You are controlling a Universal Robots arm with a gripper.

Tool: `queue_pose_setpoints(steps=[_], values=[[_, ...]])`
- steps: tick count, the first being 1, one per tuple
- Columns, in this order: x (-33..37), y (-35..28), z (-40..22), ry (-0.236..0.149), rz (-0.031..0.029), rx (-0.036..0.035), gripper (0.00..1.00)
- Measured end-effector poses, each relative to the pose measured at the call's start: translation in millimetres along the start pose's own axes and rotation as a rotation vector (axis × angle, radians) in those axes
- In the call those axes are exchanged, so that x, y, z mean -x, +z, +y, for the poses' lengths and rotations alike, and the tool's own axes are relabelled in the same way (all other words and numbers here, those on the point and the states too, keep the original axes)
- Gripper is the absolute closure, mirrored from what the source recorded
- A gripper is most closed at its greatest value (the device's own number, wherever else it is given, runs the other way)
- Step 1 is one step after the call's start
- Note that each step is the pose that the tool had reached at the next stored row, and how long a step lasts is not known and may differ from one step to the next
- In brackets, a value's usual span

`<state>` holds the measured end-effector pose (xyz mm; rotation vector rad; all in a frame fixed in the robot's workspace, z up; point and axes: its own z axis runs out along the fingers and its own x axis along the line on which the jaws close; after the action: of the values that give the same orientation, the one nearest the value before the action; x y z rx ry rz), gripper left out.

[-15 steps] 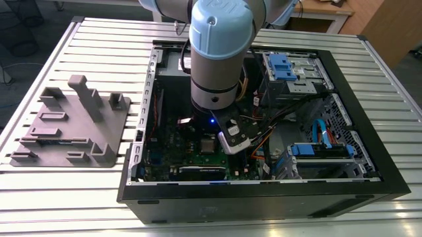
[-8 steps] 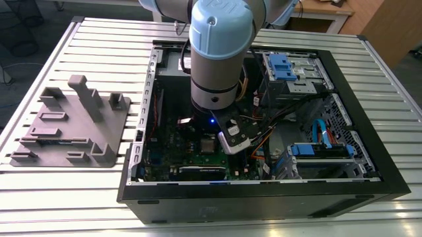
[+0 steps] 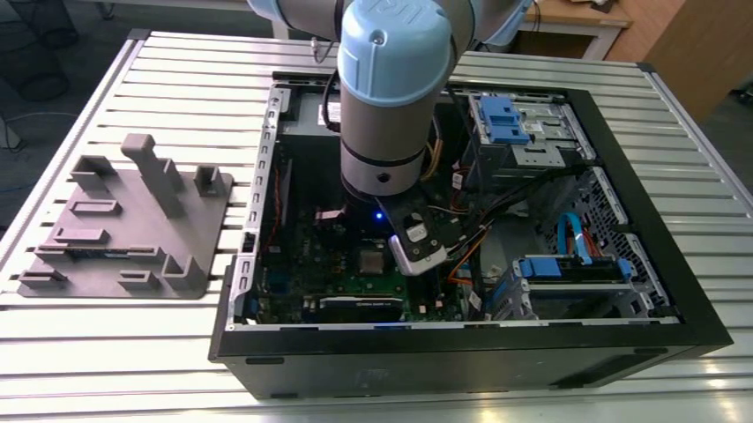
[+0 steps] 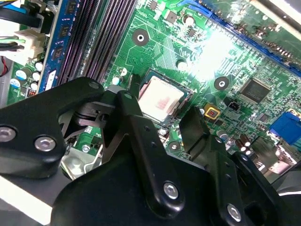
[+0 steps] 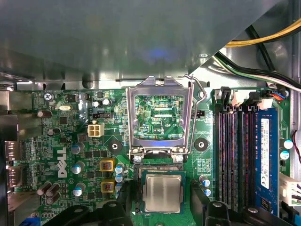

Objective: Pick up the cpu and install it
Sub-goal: 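Place the cpu into insertion slot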

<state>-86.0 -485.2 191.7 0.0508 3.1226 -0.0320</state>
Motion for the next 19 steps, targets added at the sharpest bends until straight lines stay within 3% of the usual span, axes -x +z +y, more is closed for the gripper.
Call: queue_pose_setpoints(steps=[8, 10, 12, 13, 19], values=[[0.0, -1.3, 0.0, 0.0, -0.0001, 0.0001, 0.4], [0.1, -1.4, 0.0, 0.0, 0.0, 0.0, 0.47], [0.0, -1.5, 0.0, 0.0, 0.0, 0.0, 0.47], [0.0, -1.6, 0.0, 0.0, 0.0, 0.0, 0.54], [0.0, -2.0, -0.1, 0.0, 0.0, 0.0, 0.54]])
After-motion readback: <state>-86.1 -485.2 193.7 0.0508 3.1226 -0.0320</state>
